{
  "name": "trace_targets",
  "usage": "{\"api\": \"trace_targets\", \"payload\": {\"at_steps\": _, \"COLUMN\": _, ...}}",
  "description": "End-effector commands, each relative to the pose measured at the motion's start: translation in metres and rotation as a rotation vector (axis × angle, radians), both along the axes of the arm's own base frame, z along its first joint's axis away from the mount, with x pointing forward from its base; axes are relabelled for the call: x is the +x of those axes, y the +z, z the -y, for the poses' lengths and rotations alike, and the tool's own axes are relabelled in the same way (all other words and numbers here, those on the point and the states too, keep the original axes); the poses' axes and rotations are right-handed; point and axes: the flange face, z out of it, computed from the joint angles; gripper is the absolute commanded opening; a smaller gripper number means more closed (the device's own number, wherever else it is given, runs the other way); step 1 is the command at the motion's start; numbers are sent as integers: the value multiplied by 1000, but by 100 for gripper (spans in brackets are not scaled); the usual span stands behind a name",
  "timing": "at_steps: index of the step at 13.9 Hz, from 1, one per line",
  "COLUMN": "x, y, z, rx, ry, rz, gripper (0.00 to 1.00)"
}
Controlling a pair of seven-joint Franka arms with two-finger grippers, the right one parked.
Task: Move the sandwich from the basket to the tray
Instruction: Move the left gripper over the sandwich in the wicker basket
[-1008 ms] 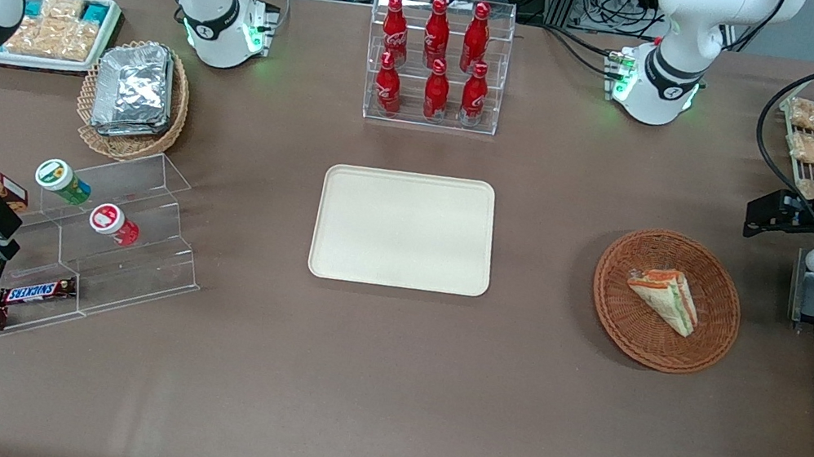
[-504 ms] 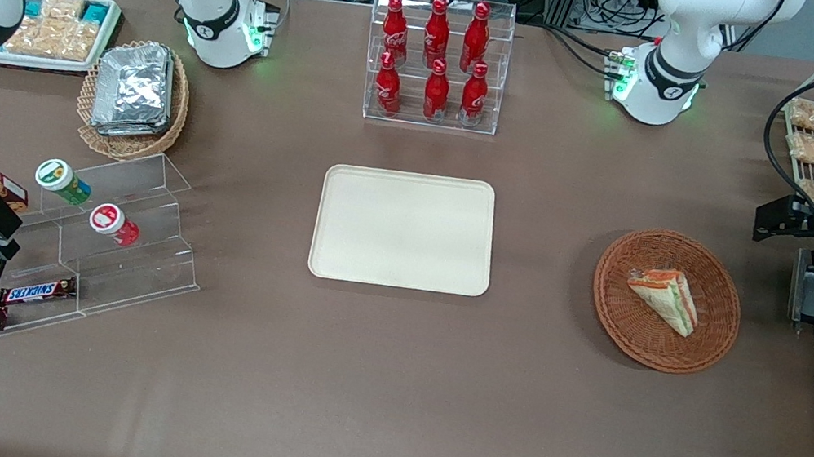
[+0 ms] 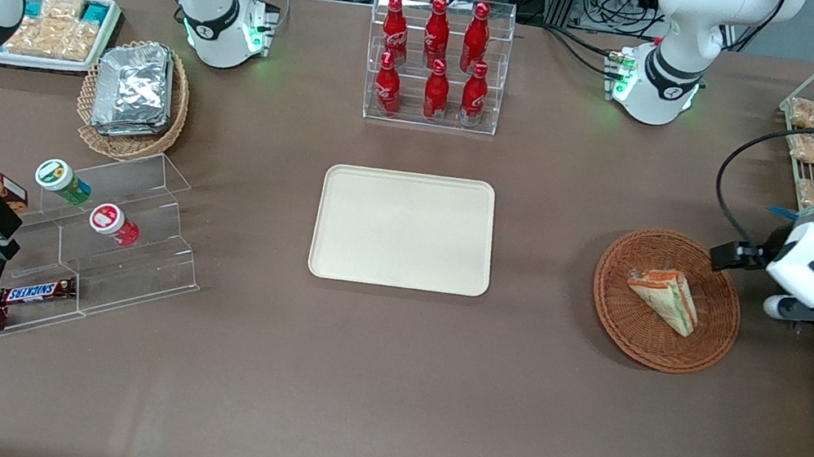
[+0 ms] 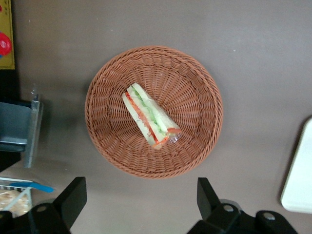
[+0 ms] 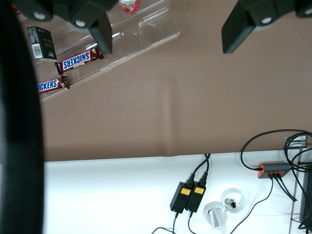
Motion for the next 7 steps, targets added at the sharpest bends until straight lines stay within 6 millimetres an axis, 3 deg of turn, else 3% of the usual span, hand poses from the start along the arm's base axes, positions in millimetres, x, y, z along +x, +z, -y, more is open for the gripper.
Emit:
{"api": "trace_targets", "payload": {"at_steps": 1, "x": -14, "y": -31, "z": 2, "rx": 32, "ry": 99, "rz": 28, "gripper": 100}}
{"api": "trace_targets", "payload": {"at_steps": 5, "x": -30, "y": -86, "z": 2, "rx": 66, "ry": 236, "rz": 92, "gripper": 100}}
{"api": "trace_targets", "payload": {"at_steps": 7, "x": -31, "y": -99, "z": 3, "rx": 79, "ry": 304, "rz": 108, "gripper": 100}}
